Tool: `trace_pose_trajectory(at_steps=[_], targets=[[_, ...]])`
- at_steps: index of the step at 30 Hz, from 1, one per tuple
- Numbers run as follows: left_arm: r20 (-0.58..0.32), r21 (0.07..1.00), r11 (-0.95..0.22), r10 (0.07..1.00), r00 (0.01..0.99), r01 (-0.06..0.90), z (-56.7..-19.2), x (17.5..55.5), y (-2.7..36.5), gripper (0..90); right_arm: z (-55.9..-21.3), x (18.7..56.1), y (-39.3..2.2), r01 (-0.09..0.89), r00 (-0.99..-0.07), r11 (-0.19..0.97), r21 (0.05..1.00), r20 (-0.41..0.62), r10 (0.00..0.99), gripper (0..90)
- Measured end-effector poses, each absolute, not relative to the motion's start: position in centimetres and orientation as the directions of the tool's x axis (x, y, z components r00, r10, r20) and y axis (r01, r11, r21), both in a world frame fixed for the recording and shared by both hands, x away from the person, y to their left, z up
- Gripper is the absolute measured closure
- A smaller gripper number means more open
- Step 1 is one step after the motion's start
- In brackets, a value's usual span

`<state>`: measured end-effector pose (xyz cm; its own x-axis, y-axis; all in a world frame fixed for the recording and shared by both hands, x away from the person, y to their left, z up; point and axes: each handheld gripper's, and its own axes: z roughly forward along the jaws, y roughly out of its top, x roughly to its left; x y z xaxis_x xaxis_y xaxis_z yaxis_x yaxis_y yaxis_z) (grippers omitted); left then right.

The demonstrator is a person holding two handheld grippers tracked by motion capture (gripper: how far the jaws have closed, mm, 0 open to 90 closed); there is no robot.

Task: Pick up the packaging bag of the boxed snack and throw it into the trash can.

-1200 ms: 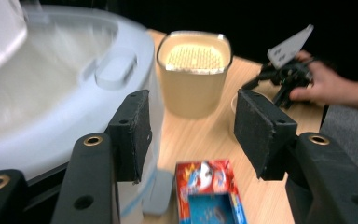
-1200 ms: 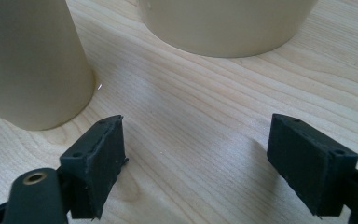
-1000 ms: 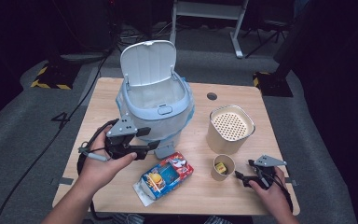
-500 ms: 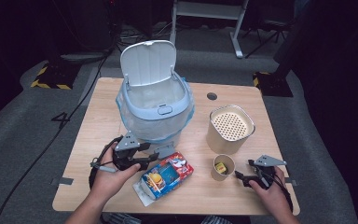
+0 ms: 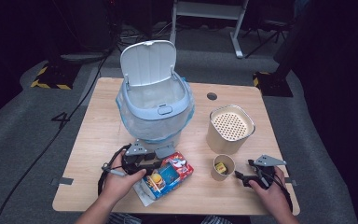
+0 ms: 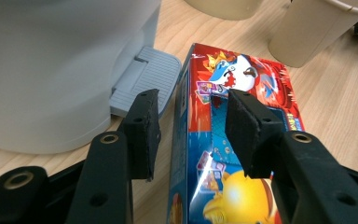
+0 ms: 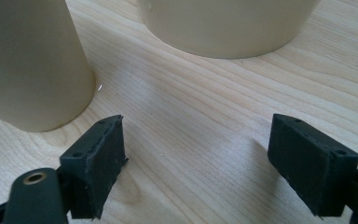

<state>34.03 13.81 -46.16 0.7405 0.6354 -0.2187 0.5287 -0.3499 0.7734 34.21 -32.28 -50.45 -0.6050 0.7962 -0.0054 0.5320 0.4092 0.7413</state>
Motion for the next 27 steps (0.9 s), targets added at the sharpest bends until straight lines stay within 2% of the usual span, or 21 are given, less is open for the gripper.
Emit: trace_pose_trajectory(at_steps=[11, 19, 27], targets=[[-0.245, 0.716, -0.408, 0.614, 0.750, 0.567, -47.2, 35.1, 12.1, 60.3, -50.5, 34.2, -32.3, 0.532, -0.605, 0.409, 0.741, -0.005, 0.796, 19.1], [-0.260, 0.678, -0.420, 0.630, 0.732, 0.602, -47.4, 35.4, 11.7, 67.3, -50.5, 34.2, -32.3, 0.532, -0.605, 0.409, 0.741, -0.005, 0.796, 19.1], [-0.260, 0.657, -0.439, 0.631, 0.731, 0.613, -47.1, 35.8, 10.8, 62.0, -50.5, 34.2, -32.3, 0.532, -0.605, 0.409, 0.741, -0.006, 0.796, 19.1]])
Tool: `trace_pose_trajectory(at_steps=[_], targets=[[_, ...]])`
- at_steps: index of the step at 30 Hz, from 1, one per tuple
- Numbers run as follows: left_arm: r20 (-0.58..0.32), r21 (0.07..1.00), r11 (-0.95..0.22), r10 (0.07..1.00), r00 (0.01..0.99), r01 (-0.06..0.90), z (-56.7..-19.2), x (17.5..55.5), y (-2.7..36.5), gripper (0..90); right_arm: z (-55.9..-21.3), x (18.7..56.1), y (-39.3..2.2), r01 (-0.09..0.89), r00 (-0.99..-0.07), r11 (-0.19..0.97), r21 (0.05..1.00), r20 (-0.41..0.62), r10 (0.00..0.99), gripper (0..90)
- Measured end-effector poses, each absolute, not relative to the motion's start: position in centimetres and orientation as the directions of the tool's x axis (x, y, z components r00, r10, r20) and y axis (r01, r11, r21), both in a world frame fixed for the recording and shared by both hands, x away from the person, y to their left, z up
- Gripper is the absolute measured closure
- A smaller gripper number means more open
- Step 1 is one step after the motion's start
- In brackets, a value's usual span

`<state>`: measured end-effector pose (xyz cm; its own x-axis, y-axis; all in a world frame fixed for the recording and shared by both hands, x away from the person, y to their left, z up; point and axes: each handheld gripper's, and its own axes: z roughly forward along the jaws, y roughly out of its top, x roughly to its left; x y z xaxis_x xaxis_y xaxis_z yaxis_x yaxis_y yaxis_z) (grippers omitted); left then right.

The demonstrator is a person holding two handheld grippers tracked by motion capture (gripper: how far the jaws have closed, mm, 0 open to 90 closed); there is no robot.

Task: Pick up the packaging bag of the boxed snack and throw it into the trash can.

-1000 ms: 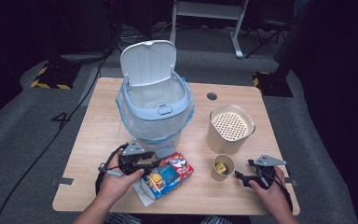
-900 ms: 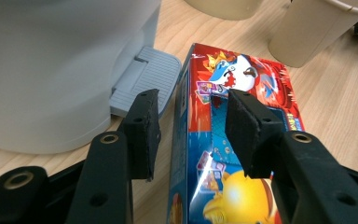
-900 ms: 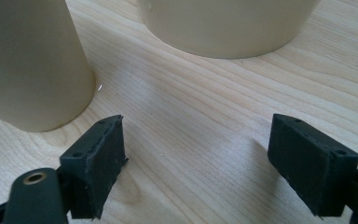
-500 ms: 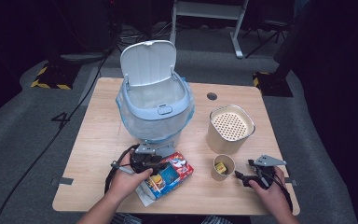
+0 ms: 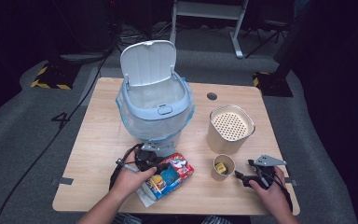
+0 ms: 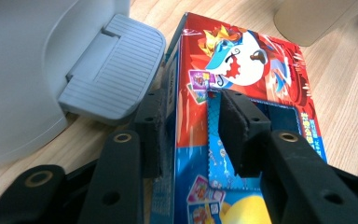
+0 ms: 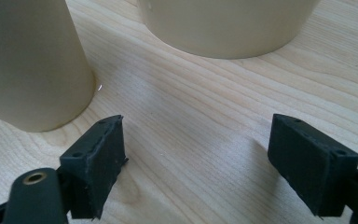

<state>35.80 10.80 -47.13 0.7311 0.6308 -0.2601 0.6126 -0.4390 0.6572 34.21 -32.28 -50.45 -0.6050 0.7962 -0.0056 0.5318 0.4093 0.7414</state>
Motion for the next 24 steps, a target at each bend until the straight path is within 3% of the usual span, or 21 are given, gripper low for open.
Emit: trace_pose_trajectory(at_steps=[8, 15, 24], targets=[[-0.233, 0.643, -0.462, 0.642, 0.731, 0.611, -47.0, 36.0, 10.7, 71.7, -50.5, 34.2, -32.3, 0.532, -0.605, 0.410, 0.741, -0.006, 0.796, 19.1], [-0.186, 0.668, -0.476, 0.637, 0.748, 0.572, -46.4, 35.4, 10.8, 74.1, -50.5, 34.2, -32.3, 0.532, -0.605, 0.409, 0.741, -0.005, 0.796, 19.1], [-0.196, 0.749, -0.406, 0.620, 0.759, 0.524, -44.8, 33.8, 11.6, 74.3, -50.5, 34.2, -32.3, 0.532, -0.605, 0.409, 0.741, -0.005, 0.796, 19.1]])
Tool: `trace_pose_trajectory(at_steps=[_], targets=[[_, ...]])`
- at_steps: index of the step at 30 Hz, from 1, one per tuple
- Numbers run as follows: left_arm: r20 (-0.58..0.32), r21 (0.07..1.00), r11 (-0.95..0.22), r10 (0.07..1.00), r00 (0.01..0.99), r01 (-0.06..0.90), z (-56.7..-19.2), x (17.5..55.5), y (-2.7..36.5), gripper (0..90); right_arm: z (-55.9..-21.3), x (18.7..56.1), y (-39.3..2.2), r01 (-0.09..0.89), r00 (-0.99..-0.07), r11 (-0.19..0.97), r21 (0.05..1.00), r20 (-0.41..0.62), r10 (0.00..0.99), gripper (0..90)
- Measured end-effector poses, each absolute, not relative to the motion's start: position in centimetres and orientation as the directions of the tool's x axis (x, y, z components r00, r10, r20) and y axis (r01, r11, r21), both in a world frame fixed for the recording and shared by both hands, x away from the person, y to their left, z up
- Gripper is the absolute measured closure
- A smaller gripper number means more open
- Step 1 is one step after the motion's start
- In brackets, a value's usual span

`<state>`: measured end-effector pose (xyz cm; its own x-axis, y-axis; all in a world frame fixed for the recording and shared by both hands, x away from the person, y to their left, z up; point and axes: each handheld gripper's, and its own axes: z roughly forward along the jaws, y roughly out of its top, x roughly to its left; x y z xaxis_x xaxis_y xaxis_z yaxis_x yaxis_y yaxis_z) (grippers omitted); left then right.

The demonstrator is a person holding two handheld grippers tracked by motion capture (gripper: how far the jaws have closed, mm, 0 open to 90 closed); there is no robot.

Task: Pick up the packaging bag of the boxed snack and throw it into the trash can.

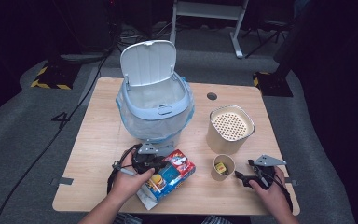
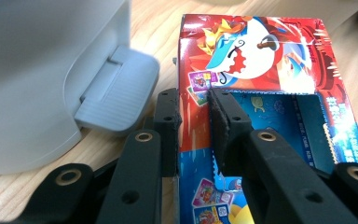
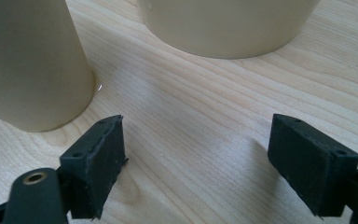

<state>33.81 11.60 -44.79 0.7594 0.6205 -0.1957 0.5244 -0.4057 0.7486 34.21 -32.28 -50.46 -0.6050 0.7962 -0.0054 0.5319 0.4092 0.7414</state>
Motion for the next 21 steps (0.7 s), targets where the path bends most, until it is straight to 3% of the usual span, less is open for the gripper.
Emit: trace_pose_trajectory(at_steps=[21], targets=[[-0.112, 0.880, -0.324, 0.570, 0.814, 0.348, -37.9, 32.4, 12.5, 74.6, -50.5, 34.2, -32.3, 0.532, -0.605, 0.409, 0.742, -0.006, 0.796, 19.0]])
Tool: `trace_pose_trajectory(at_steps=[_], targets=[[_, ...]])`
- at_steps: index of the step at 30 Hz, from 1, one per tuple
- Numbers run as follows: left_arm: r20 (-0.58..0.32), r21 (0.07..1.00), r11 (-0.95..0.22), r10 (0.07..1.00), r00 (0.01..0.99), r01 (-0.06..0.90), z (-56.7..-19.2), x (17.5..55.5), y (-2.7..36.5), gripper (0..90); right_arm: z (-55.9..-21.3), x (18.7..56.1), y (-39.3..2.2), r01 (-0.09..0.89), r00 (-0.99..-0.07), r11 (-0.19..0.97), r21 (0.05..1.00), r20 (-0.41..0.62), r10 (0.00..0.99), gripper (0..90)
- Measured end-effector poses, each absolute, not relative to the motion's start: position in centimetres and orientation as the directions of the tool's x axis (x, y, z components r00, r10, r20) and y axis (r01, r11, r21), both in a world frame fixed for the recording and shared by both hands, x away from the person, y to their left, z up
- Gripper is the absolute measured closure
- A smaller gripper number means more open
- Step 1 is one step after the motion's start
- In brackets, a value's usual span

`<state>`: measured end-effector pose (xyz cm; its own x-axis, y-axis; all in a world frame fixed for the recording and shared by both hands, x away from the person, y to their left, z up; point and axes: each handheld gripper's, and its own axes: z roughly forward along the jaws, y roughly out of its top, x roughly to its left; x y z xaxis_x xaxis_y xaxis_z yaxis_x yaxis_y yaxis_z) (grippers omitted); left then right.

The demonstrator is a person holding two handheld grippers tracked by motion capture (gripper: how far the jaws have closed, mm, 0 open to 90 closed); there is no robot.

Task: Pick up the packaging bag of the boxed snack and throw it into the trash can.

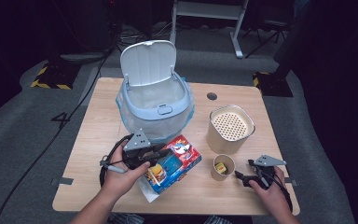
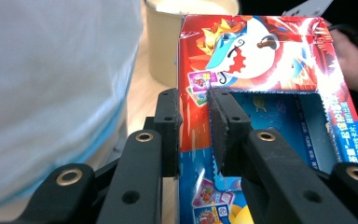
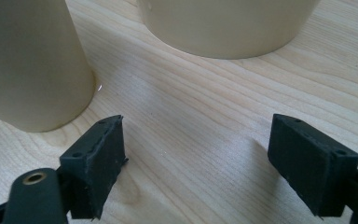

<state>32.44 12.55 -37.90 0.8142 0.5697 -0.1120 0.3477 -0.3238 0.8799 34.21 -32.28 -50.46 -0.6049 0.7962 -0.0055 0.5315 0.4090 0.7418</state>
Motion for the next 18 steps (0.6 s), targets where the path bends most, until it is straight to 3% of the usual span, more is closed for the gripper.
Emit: trace_pose_trajectory(at_steps=[18], targets=[[0.047, 0.937, -0.305, 0.596, 0.802, 0.171, -29.4, 32.6, 13.1, 74.7, -50.5, 34.2, -32.3, 0.532, -0.605, 0.409, 0.742, -0.005, 0.796, 19.1]])
